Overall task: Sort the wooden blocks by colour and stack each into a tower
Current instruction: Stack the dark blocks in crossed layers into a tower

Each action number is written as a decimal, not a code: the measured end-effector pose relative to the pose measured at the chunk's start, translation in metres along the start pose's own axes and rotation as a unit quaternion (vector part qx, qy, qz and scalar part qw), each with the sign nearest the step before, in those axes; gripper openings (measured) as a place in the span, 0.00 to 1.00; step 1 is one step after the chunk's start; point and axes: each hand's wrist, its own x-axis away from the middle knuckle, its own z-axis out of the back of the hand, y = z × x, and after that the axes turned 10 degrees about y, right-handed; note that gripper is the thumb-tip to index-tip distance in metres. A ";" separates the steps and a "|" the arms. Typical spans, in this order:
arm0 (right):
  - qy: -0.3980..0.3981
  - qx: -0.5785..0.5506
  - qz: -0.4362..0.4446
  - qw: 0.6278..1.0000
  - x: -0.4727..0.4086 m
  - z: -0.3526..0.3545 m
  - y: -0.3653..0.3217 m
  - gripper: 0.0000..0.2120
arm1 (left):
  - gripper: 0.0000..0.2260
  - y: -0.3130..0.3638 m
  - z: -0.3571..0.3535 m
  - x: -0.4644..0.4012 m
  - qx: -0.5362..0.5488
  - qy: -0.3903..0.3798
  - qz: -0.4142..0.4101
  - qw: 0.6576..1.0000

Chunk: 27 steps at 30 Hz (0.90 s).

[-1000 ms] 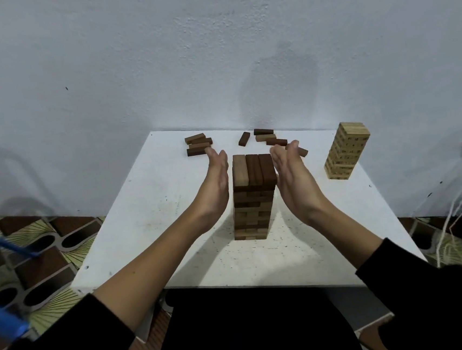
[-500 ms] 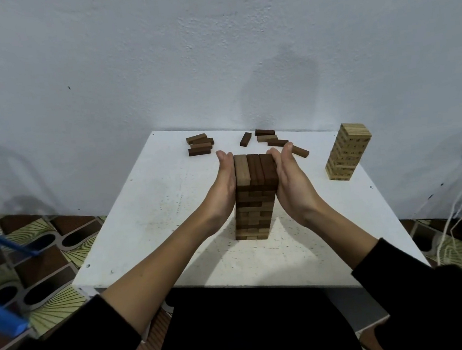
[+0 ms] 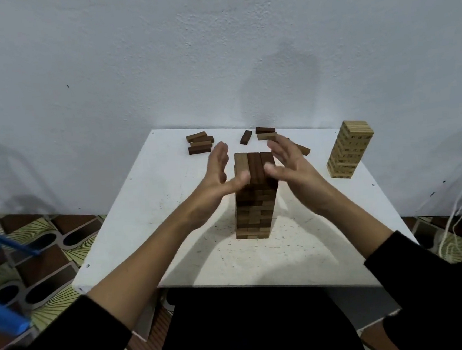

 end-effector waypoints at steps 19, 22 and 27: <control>-0.055 0.166 0.078 0.982 -0.018 0.014 -0.006 0.48 | 0.47 -0.004 0.012 -0.027 -0.095 -0.016 -0.053 0.994; -0.055 0.160 0.079 0.982 -0.018 0.013 -0.006 0.45 | 0.48 -0.006 0.012 -0.027 -0.091 -0.013 -0.048 0.995; -0.052 0.151 0.078 0.984 -0.017 0.013 -0.007 0.43 | 0.47 -0.005 0.011 -0.028 -0.093 -0.013 -0.046 0.995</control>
